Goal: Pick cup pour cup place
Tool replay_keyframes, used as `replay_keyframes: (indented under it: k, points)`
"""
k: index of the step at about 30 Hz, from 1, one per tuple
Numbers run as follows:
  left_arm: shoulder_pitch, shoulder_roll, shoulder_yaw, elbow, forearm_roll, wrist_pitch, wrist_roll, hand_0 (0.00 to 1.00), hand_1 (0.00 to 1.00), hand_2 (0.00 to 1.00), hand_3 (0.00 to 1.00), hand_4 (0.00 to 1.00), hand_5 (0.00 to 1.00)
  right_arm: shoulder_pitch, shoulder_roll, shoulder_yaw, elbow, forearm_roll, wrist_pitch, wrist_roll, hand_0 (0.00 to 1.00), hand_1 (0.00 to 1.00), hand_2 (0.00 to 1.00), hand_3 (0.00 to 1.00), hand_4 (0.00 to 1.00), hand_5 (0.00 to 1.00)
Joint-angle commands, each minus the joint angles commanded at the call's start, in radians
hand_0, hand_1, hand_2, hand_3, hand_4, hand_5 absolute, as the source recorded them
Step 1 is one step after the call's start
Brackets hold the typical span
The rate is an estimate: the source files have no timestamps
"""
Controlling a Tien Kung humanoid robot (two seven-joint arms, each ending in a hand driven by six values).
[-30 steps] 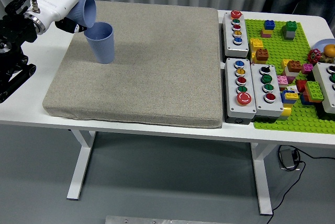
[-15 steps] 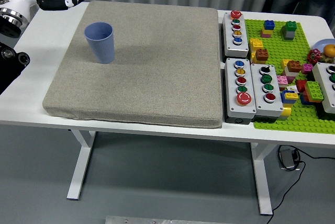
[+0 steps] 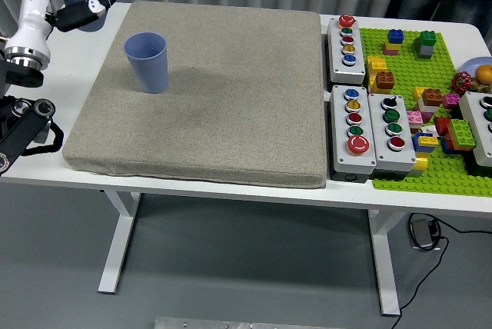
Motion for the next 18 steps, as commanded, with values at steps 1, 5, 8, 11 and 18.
replay_keyframes:
  k: [1,5,8,11,18]
  points:
    - [0.01,-0.004,-0.003,-0.004,-0.001,0.009,-0.005,0.458,0.507,0.581,0.615,0.778,0.259,0.0,0.0,0.0,0.0,0.0,0.0,0.0,0.686,0.639,0.582,0.582,0.002,0.167]
    - [0.066,-0.025,-0.028,-0.032,-0.006,0.049,-0.027,0.456,0.505,0.573,0.613,0.778,0.265,-0.002,0.0,0.0,0.0,0.001,-0.001,0.002,0.687,0.639,0.582,0.581,0.002,0.165]
    - [0.131,-0.07,-0.064,-0.059,0.004,0.068,-0.038,0.456,0.505,0.573,0.613,0.778,0.265,-0.006,0.002,0.001,0.0,0.002,-0.002,0.002,0.687,0.639,0.582,0.581,0.002,0.165]
    - [0.185,-0.109,-0.065,-0.065,0.002,0.088,-0.061,0.457,0.506,0.579,0.613,0.782,0.278,-0.011,0.002,0.0,0.0,0.004,-0.004,0.002,0.686,0.639,0.582,0.581,0.002,0.166]
    - [0.273,-0.17,-0.031,-0.073,-0.13,0.184,-0.178,0.463,0.511,0.582,0.612,0.782,0.292,-0.021,0.003,0.004,0.001,-0.004,-0.005,0.0,0.687,0.639,0.582,0.58,0.002,0.168]
